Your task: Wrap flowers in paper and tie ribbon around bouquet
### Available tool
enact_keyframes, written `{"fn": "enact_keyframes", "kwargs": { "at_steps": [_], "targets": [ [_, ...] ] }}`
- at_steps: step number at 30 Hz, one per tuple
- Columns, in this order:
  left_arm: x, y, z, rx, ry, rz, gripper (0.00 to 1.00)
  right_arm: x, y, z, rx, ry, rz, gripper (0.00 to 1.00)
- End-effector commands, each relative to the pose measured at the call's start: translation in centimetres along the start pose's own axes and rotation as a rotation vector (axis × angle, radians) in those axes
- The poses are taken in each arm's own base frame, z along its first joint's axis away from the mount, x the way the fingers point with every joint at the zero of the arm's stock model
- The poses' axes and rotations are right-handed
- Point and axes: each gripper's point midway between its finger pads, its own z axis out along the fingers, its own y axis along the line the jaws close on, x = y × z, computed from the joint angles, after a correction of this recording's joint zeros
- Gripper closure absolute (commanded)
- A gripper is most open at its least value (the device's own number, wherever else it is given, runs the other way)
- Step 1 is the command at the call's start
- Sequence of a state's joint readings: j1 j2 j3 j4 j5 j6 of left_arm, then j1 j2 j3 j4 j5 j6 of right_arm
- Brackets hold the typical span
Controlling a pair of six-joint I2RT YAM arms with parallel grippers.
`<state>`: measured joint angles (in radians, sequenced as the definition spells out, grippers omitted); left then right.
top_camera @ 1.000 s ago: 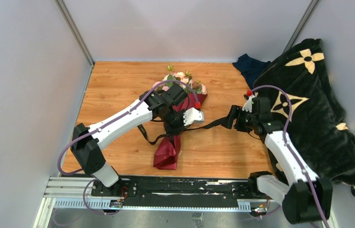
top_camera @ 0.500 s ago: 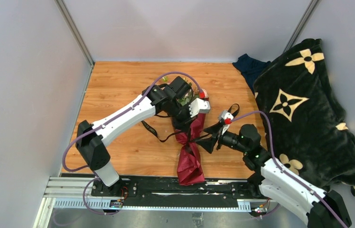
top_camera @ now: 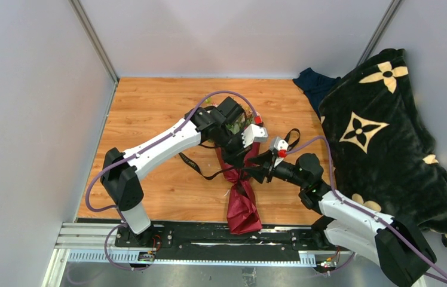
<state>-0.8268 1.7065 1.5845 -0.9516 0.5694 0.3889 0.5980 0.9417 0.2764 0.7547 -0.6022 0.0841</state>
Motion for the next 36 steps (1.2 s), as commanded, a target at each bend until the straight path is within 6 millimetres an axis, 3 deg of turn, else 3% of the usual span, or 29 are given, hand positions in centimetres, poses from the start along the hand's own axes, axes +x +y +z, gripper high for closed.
{"fn": "enact_keyframes", "kwargs": {
  "at_steps": [1,6,12,15,17,20,21,24,29,31,35,36],
  "targets": [
    [-0.5,-0.8,-0.5,0.024,-0.037,0.010,0.97,-1.6,1.4,0.7,-0.092,-0.066,-0.090,0.55],
    [-0.8,-0.9,-0.7,0.027,-0.046,0.015,0.97,-1.0,1.1,1.4,-0.089,-0.054,-0.087,0.69],
    [-0.4,-1.1,-0.6,0.036,-0.041,0.016,0.98,-0.3,1.6,1.7,-0.121,-0.032,-0.102,0.76],
    [-0.2,-1.2,-0.4,0.048,-0.038,0.007,0.98,0.1,1.5,1.6,-0.105,-0.036,-0.101,0.94],
    [-0.3,-1.2,-0.4,0.047,-0.039,0.009,0.97,-0.2,1.3,1.5,-0.088,-0.048,-0.102,1.00],
    [-0.2,-1.0,-0.6,0.031,-0.036,0.017,0.81,-0.4,0.6,1.2,-0.037,-0.038,-0.102,1.00],
    [0.0,-1.0,-0.8,0.026,-0.032,0.025,0.69,-0.3,0.1,1.1,-0.008,-0.030,-0.097,1.00],
    [1.3,-0.8,-2.6,-0.006,-0.023,0.051,0.49,-0.5,-0.2,0.7,0.019,-0.032,-0.124,1.00],
    [5.0,-0.2,-6.7,-0.130,-0.034,0.221,0.37,-1.8,0.5,0.4,-0.010,-0.071,-0.166,1.00],
    [6.8,-0.3,-5.0,-0.134,-0.055,0.206,0.33,-1.9,0.8,0.2,-0.025,-0.076,-0.183,1.00],
    [3.2,2.6,-2.1,-0.194,-0.262,0.172,0.30,-1.6,1.2,-0.4,-0.036,-0.065,-0.202,1.00],
    [1.8,2.9,-1.7,-0.177,-0.311,0.182,0.22,-1.5,1.2,-0.5,-0.034,-0.061,-0.203,1.00]
  ]
}}
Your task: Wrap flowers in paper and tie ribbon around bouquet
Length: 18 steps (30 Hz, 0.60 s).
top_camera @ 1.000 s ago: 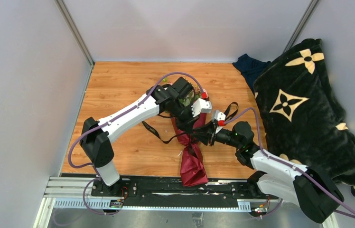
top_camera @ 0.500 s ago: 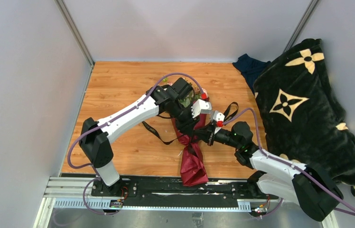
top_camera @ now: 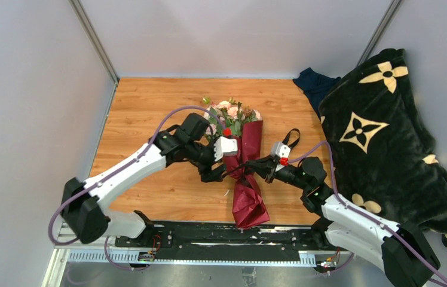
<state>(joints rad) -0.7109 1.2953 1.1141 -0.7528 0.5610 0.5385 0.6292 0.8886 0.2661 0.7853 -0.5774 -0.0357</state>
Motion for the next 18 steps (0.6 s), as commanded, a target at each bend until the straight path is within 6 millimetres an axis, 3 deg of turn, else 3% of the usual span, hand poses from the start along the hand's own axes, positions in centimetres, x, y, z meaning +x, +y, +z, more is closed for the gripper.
{"fn": "enact_keyframes", "kwargs": {
  "at_steps": [1,3,8,10,12,13,16,17,18],
  "targets": [
    [-5.2,3.5,4.0,-0.031,-0.239,0.042,0.17,0.2,0.7,-0.5,-0.020,0.006,-0.043,1.00],
    [-5.9,2.9,4.8,-0.004,-0.291,0.074,0.16,0.2,0.3,-0.6,0.000,0.008,-0.041,1.00],
    [-3.2,0.1,7.2,0.107,-0.248,0.072,0.21,0.3,0.1,-0.8,0.026,-0.007,-0.027,1.00],
    [-3.3,0.2,7.6,0.095,-0.278,0.061,0.39,0.3,0.1,-0.8,0.028,-0.006,-0.021,1.00],
    [-3.4,0.4,7.5,0.075,-0.289,0.030,0.83,0.5,0.1,-0.9,0.029,0.000,-0.020,1.00],
    [-3.8,0.1,7.2,0.082,-0.301,0.026,1.00,0.6,0.0,-1.0,0.033,0.006,-0.021,1.00],
    [-6.3,-0.9,5.5,0.106,-0.384,0.006,1.00,2.4,-0.3,-1.3,0.053,0.069,-0.013,0.96],
    [-7.3,-0.9,4.9,0.099,-0.420,-0.011,1.00,3.5,-0.7,-1.4,0.076,0.110,-0.004,0.88],
    [-8.4,-0.8,4.2,0.090,-0.459,-0.025,1.00,4.5,-1.1,-1.6,0.102,0.151,0.009,0.70]
  ]
}}
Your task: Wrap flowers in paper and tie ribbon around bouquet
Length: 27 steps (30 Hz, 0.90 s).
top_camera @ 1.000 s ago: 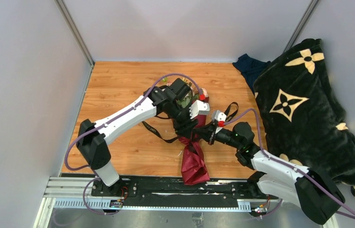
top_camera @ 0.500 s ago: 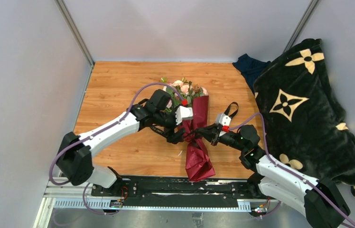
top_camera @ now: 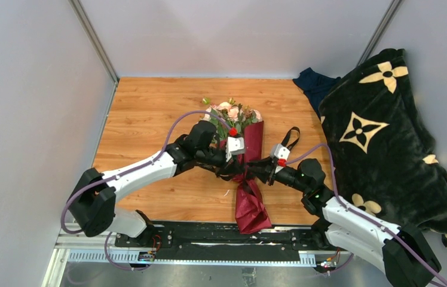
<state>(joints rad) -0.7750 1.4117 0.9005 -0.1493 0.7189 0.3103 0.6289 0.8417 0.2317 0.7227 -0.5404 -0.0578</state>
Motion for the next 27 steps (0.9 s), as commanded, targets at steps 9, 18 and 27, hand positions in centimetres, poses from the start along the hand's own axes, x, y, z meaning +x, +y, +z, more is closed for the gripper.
{"fn": "enact_keyframes", "kwargs": {
  "at_steps": [9,18,27],
  "targets": [
    [-9.1,-0.9,-1.1,-0.007,-0.394,-0.064,1.00,1.4,2.0,0.0,-0.072,0.108,0.037,0.35],
    [-9.7,-0.4,-1.2,-0.040,-0.468,-0.011,1.00,1.2,1.2,1.5,-0.034,0.051,0.054,0.35],
    [-9.1,-0.9,-1.4,-0.033,-0.467,-0.027,1.00,2.0,1.0,2.6,-0.061,0.060,0.036,0.93]
  ]
}}
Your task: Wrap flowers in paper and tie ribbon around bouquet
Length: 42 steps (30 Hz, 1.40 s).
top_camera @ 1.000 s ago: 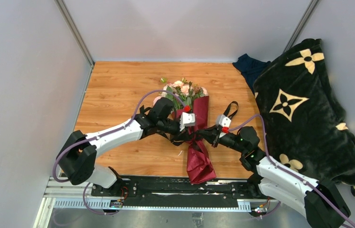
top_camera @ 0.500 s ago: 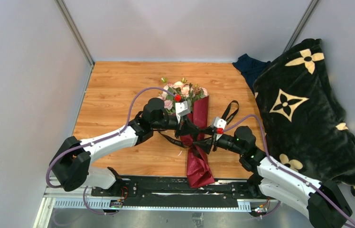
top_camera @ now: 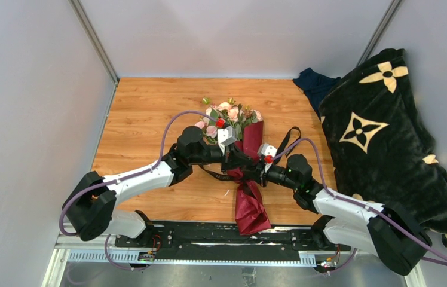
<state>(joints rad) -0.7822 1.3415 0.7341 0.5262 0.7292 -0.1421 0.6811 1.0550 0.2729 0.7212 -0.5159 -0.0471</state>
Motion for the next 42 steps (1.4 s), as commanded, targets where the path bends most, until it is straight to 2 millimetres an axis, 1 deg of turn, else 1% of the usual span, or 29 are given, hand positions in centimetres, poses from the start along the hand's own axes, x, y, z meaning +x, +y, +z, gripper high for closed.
{"fn": "enact_keyframes", "kwargs": {
  "at_steps": [1,2,4,5,6,7,8,9,11,12,13,15,16,17,19,21,24,26,27,28,32,33,34,37,38,39,40,41,42],
  "targets": [
    [-0.6,-0.5,-0.3,0.005,-0.036,0.031,1.00,-2.4,0.4,0.3,-0.025,-0.082,-0.058,0.97],
    [-0.5,-0.4,-0.5,0.005,-0.035,0.031,1.00,-2.1,0.5,0.2,-0.025,-0.074,-0.058,1.00],
    [0.1,-0.2,-1.0,0.010,-0.024,0.030,1.00,-1.4,0.5,0.0,-0.024,-0.054,-0.058,1.00],
    [0.3,0.3,-1.5,0.007,-0.014,0.032,0.95,-1.0,0.5,-0.1,-0.023,-0.041,-0.059,1.00],
    [0.9,0.6,-1.8,0.000,0.013,0.034,0.86,-0.7,0.5,-0.2,-0.022,-0.027,-0.063,1.00],
    [1.5,1.2,-2.3,-0.012,0.048,0.040,0.71,-0.4,0.5,-0.2,-0.023,-0.015,-0.070,1.00],
    [2.1,2.1,-3.0,-0.037,0.091,0.062,0.52,-0.3,0.4,-0.3,-0.022,-0.004,-0.078,1.00],
    [2.9,2.8,-3.7,-0.056,0.150,0.081,0.42,-0.3,0.4,-0.3,-0.022,0.004,-0.088,1.00],
    [4.7,3.3,-4.9,-0.055,0.276,0.154,0.30,-0.2,0.3,-0.4,-0.021,0.008,-0.113,1.00],
    [5.9,3.0,-5.3,-0.024,0.330,0.175,0.26,-0.2,0.3,-0.4,-0.021,0.009,-0.118,1.00],
    [6.4,2.8,-5.5,0.006,0.353,0.199,0.19,-0.2,0.3,-0.4,-0.025,0.011,-0.125,1.00],
    [6.6,2.3,-4.9,0.058,0.337,0.177,0.04,-0.2,0.4,-0.4,-0.035,0.011,-0.134,1.00],
    [6.1,2.0,-4.3,0.081,0.299,0.148,0.01,-0.2,0.5,-0.3,-0.040,0.010,-0.138,1.00],
    [5.4,1.9,-3.5,0.096,0.253,0.118,0.00,-0.2,0.5,-0.3,-0.041,0.008,-0.140,1.00],
    [3.6,1.6,-2.1,0.135,0.158,0.047,0.00,-0.2,0.6,-0.4,-0.043,0.005,-0.146,1.00],
    [2.4,0.9,-1.1,0.186,0.107,0.013,0.00,-0.2,0.5,-0.4,-0.042,0.007,-0.152,1.00],
    [2.0,0.3,-0.5,0.223,0.099,0.045,0.02,-0.2,0.6,-0.5,-0.043,0.008,-0.156,1.00],
    [1.9,0.0,-0.3,0.238,0.096,0.059,0.09,0.1,0.5,-0.5,-0.041,0.011,-0.155,1.00],
    [1.7,-0.1,-0.1,0.242,0.095,0.067,0.14,0.2,0.5,-0.5,-0.042,0.013,-0.154,1.00],
    [1.5,-0.5,0.0,0.253,0.092,0.069,0.24,0.3,0.6,-0.4,-0.046,0.016,-0.153,1.00],
    [1.2,-0.6,0.2,0.253,0.088,0.076,0.43,0.1,0.6,-0.4,-0.047,0.012,-0.158,1.00],
    [1.2,-0.4,0.3,0.243,0.088,0.081,0.49,0.1,0.6,-0.4,-0.048,0.013,-0.158,1.00],
    [1.2,-0.3,0.4,0.237,0.088,0.084,0.59,0.1,0.6,-0.4,-0.048,0.012,-0.158,1.00],
    [1.1,-0.3,0.3,0.235,0.086,0.084,0.98,0.2,0.4,-0.5,-0.037,0.018,-0.156,1.00],
    [1.3,-0.3,0.3,0.233,0.089,0.080,1.00,0.1,0.2,-0.6,-0.024,0.021,-0.154,1.00],
    [1.4,-0.2,0.2,0.221,0.090,0.081,1.00,-0.1,-0.2,-0.7,0.007,0.027,-0.146,0.99],
    [1.6,0.1,0.1,0.202,0.093,0.082,1.00,-0.1,-0.5,-0.8,0.028,0.036,-0.128,0.93],
    [1.9,0.4,0.0,0.176,0.097,0.086,1.00,-0.5,-1.3,-0.9,0.073,0.058,-0.102,0.80],
    [2.2,0.8,-0.1,0.151,0.102,0.094,1.00,-0.7,-2.1,-1.4,0.126,0.097,-0.071,0.64]
  ]
}}
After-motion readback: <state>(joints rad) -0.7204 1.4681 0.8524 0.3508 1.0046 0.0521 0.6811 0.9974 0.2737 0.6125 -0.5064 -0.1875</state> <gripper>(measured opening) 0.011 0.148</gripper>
